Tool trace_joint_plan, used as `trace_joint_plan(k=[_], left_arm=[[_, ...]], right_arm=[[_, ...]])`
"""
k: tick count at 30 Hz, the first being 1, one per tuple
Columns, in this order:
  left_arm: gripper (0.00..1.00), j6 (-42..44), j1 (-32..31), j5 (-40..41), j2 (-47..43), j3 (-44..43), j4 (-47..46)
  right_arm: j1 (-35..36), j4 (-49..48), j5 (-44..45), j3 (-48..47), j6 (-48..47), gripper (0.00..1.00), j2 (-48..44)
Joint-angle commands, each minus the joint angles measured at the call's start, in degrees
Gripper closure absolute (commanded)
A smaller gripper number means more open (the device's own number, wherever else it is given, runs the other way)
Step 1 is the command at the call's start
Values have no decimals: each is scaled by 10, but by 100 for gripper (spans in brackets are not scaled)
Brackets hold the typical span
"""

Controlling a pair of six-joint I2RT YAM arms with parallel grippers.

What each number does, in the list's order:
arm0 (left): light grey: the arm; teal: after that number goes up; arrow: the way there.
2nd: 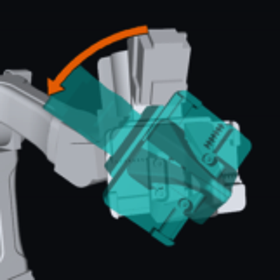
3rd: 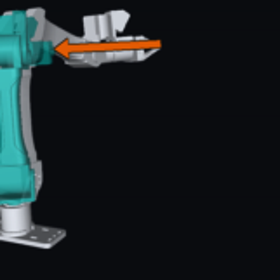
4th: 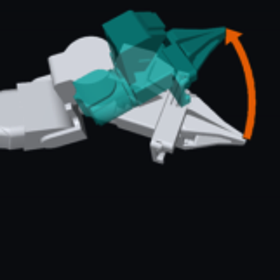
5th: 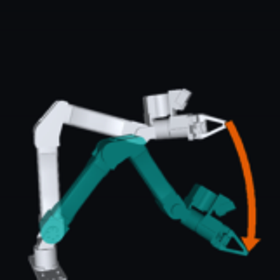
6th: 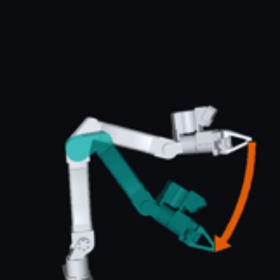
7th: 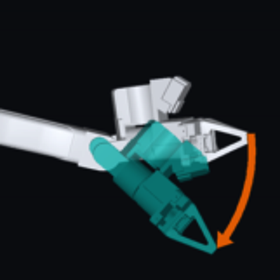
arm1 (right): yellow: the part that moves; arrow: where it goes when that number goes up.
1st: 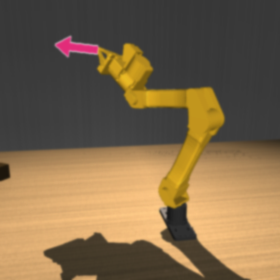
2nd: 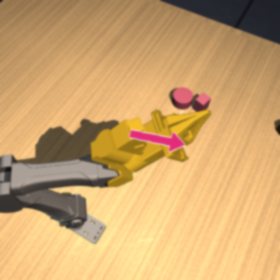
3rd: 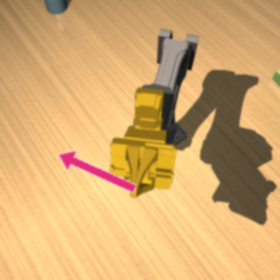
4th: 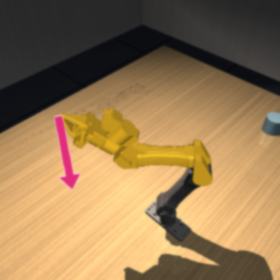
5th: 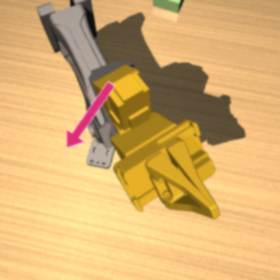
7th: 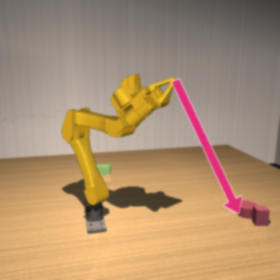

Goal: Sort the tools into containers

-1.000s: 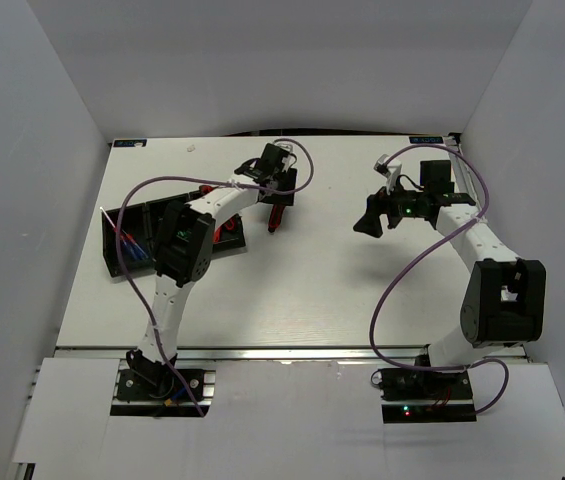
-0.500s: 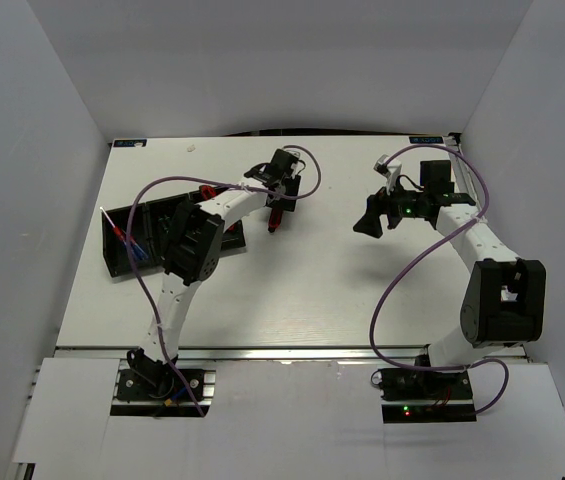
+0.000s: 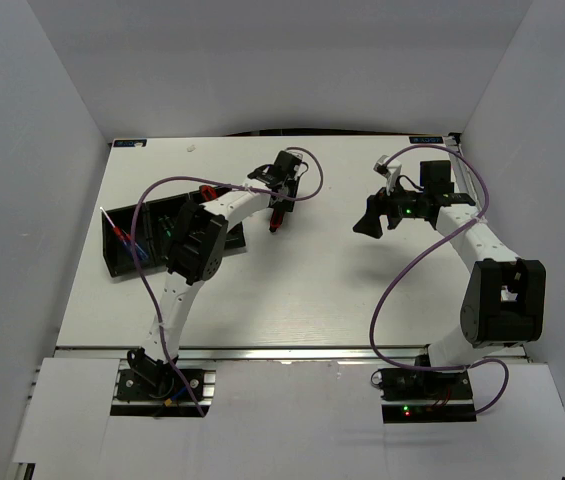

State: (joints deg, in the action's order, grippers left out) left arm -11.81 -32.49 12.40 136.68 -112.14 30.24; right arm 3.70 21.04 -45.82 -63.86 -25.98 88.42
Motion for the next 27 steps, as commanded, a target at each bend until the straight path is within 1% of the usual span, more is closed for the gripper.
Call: trace_joint_plan(k=[1, 4, 7, 8, 11, 12, 13, 14, 15, 16, 17, 19, 20, 22, 23, 24, 27], left_arm=[[66, 3, -3, 10, -1, -11, 27], [80, -5, -3, 6, -21, -9, 28], [87, -12, -3, -17, -61, -5, 27], [93, -19, -3, -24, -73, -3, 26], [100, -27, -3, -45, -134, 21, 18], [100, -30, -3, -49, -152, 33, 4], [100, -36, -3, -55, -192, 49, -6], [100, -38, -3, -56, -213, 87, -27], [100, -47, -3, -58, -234, 106, -39], [100, -51, -3, -60, -275, 126, -48], [100, -55, -2, -59, -294, 167, -68], [100, -65, -2, -56, -331, 210, -86], [100, -69, -1, -45, -367, 253, -100], [100, -78, 1, -35, -401, 296, -114], [100, -82, 7, -22, -432, 318, -129], [100, -85, 10, -16, -447, 361, -137], [100, -95, 36, -29, -497, 433, -176]], right_arm=[[-3, 5, -16, 4, 0, 10, -12], [-3, 6, -11, 4, 2, 11, -12], [-3, 7, -6, 3, 3, 11, -13], [-3, 8, -5, 4, 1, 11, -14], [-3, 8, -3, 5, 0, 11, -12], [-3, 8, -3, 4, 0, 11, -12], [-3, 8, -4, 4, 1, 11, -13], [-3, 9, -4, 3, 1, 11, -11], [-3, 9, -6, 3, 1, 10, -11], [-3, 10, -3, 1, 1, 11, -10], [-3, 11, -3, 0, 2, 10, -7], [-3, 15, -3, -2, 0, 11, -7], [-3, 15, -2, -4, -1, 11, -7], [-3, 20, -1, -7, -4, 11, -7], [-3, 20, -1, -7, -6, 10, -7], [-2, 21, 0, -7, -6, 11, -7], [2, 23, 0, -11, -6, 11, -5]])
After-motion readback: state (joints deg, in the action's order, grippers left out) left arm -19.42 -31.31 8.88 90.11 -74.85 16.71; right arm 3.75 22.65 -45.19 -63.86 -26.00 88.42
